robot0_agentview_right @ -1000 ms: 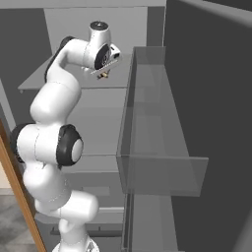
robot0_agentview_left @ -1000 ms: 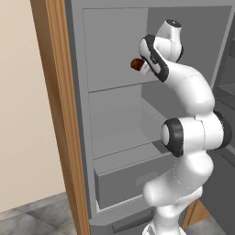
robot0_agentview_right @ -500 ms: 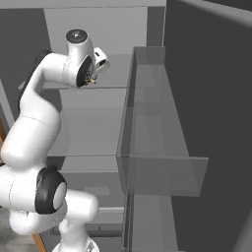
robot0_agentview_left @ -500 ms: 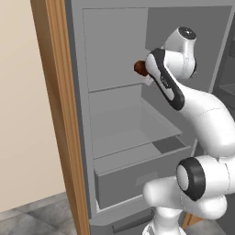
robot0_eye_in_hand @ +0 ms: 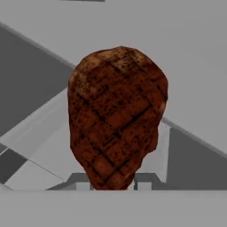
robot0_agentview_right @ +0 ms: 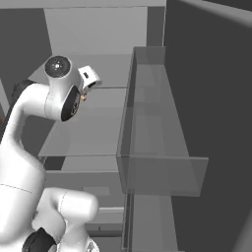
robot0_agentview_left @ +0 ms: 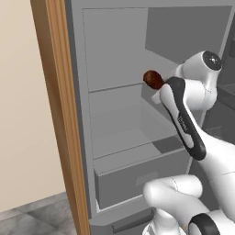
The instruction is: Take the cheese, steak, and lemon wedge from the fridge and place them on the plate on the dining counter to create an appetizer plate.
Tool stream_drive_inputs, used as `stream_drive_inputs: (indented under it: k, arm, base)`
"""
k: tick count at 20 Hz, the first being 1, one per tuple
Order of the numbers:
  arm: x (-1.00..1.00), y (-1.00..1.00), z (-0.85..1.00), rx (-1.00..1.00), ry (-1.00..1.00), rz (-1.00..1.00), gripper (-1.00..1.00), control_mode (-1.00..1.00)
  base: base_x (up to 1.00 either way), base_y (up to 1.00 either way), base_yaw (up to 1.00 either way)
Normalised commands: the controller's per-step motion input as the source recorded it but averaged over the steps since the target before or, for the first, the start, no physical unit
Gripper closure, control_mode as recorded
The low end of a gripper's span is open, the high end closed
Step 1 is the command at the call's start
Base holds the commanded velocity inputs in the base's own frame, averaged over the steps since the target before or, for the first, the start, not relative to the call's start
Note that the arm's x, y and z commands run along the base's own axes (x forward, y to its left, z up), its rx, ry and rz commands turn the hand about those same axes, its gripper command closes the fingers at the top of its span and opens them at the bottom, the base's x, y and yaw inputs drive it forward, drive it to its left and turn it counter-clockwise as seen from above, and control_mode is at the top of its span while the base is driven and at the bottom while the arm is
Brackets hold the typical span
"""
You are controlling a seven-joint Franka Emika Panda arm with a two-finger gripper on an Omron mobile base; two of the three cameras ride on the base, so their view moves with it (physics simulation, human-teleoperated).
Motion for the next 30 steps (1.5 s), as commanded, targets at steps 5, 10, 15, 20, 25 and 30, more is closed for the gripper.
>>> stream_drive_inputs:
  k: [5,10,15,20,25,30]
  arm:
    - [-0.77,-0.02,0.01,0.00,0.00,0.07,1.00,-1.00]
    - [-0.68,0.00,0.00,0.00,0.00,0.06,1.00,1.00]
    - [0.00,0.00,0.00,0.00,0.00,0.00,1.00,1.00]
    - [0.00,0.00,0.00,0.00,0.00,0.00,1.00,1.00]
    - [0.00,0.00,0.00,0.00,0.00,0.00,1.00,1.00]
    - [0.00,0.00,0.00,0.00,0.00,0.00,1.00,1.00]
  base:
    - [0.00,0.00,0.00]
    - [-0.11,0.01,0.00]
    - [-0.84,0.07,0.00]
    - [-0.73,0.62,-0.15]
    - [-0.36,0.97,-0.37]
    - [-0.71,0.79,-0.19]
